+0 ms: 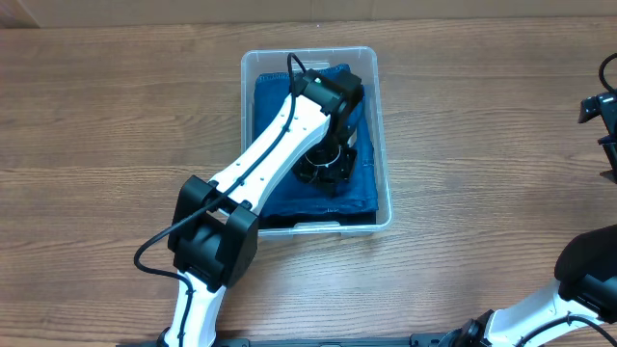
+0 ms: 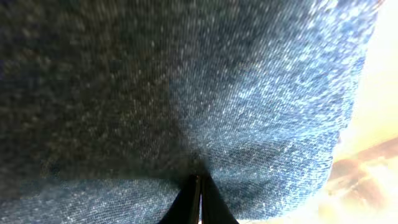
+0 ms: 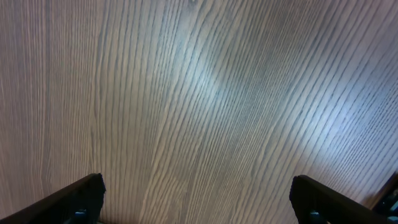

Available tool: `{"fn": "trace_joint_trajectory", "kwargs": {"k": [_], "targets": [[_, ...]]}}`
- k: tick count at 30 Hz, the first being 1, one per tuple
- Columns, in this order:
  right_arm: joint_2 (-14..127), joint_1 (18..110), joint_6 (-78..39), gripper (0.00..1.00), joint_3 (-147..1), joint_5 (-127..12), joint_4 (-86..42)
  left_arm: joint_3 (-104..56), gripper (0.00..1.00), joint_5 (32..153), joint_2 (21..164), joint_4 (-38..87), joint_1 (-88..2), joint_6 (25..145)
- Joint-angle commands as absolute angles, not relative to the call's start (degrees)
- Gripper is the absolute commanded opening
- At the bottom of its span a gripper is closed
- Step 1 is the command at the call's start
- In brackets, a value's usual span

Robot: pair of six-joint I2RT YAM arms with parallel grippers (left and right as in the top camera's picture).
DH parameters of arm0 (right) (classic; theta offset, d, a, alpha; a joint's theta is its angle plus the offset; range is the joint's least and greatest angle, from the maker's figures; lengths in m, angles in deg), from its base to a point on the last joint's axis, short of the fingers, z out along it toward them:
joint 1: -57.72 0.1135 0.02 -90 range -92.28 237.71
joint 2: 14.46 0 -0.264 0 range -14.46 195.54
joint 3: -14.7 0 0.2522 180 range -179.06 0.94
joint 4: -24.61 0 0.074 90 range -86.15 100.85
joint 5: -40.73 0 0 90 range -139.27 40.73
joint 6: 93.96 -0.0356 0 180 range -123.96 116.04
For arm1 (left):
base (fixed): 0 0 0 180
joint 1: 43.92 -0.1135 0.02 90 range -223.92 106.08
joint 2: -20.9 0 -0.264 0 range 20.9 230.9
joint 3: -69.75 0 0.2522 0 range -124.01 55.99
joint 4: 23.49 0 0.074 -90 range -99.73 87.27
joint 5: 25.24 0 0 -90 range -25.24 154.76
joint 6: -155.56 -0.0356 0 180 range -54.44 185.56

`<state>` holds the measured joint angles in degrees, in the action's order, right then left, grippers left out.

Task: Pack container
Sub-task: 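Press and tuck the blue towel edges into the container with the left gripper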

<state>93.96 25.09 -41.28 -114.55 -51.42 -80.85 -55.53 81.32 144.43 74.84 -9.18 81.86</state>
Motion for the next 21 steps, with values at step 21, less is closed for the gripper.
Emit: {"fn": "trace_joint_trajectory", "kwargs": {"k": [21], "targets": [[92.91, 25.01, -41.52, 1.00, -114.57, -51.53, -80.72, -66.40, 0.04, 76.55, 146.50, 45.58, -19.14, 81.22]]}}
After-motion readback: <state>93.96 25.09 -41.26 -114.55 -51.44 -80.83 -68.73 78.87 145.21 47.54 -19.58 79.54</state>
